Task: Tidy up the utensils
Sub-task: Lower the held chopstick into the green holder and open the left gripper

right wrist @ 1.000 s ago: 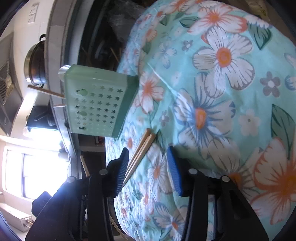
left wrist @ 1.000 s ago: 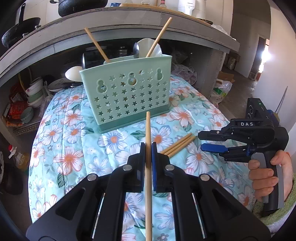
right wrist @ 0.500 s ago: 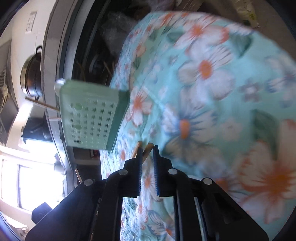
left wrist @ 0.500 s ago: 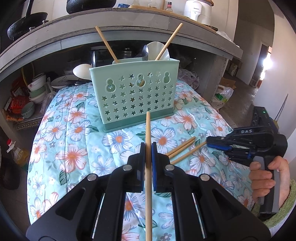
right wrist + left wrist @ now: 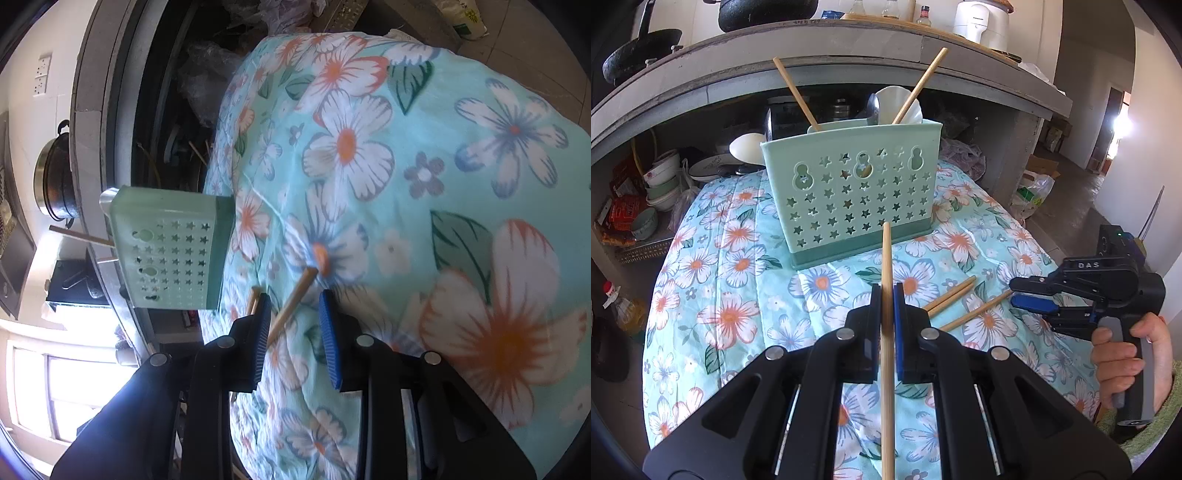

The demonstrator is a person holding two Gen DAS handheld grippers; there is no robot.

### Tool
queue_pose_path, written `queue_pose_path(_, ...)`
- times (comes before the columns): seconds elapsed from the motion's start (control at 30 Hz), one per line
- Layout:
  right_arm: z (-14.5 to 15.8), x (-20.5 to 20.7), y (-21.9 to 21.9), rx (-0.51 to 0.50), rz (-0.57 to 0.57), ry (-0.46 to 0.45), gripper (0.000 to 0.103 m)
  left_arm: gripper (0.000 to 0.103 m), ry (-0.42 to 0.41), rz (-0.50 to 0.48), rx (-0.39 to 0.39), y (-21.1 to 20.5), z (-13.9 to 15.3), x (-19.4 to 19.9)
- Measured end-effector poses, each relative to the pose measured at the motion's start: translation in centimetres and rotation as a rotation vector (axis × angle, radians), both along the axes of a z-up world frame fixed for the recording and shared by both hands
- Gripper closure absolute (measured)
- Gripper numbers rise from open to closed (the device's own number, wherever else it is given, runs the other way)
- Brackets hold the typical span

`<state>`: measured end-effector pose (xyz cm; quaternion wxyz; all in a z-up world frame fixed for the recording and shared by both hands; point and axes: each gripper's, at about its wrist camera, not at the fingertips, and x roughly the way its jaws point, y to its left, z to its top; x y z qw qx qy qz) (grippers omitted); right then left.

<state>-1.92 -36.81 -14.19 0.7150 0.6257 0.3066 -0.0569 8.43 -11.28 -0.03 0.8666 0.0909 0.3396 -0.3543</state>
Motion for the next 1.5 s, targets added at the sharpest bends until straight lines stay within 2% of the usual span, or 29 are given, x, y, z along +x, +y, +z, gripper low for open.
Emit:
queue_pose_path(0.07, -0.2, 0.5, 0.0, -0.006, -0.012, 0.002, 0.076, 0.098, -0.001, -0.001, -0.002, -0.1, 0.1, 0.0)
queue_pose_path(0.2, -0.1, 1.2, -0.2, -0.058, -0.020, 0.011, 0.088, 0.098, -0.001, 0.001, -0.010, -0.1, 0.2, -0.1)
queue_pose_path(0.4, 1.0, -0.1, -0.7, -0.102, -0.025, -0.028, 0.090, 0.098, -0.012, 0.010, -0.008, 0.0, 0.4, -0.1)
queue_pose_path(0.6, 4.8, -1.9, -1.3, -0.237, -0.037, -0.094, 0.092, 0.098, -0.016, 0.015, -0.016, 0.0, 0.8, -0.1)
queue_pose_path(0.73, 7.3, -3.0, -1.6, -0.325, -0.052, -0.129, 0.093, 0.098, -0.012, 0.024, -0.048, 0.5, 1.5, 0.3)
queue_pose_path(0.9, 8.9, -4.2, -1.8, -0.370, -0.069, -0.169, 0.094, 0.098, 0.051, 0.054, -0.116, 1.4, 2.1, 1.6)
queue_pose_path(1.1, 10.1, -4.9, -1.2, -0.416, -0.060, -0.199, 0.094, 0.098, 0.158, 0.064, -0.188, 1.9, 2.5, 2.6)
queue_pose_path(1.37, 10.7, -5.6, -1.2, -0.430, -0.054, -0.237, 0.095, 0.098, 0.146, 0.059, -0.201, 1.6, 4.0, 1.9)
queue_pose_path(1.5, 10.6, -5.9, -1.6, -0.398, -0.054, -0.259, 0.096, 0.098, 0.143, 0.056, -0.205, 1.5, 4.6, 1.7)
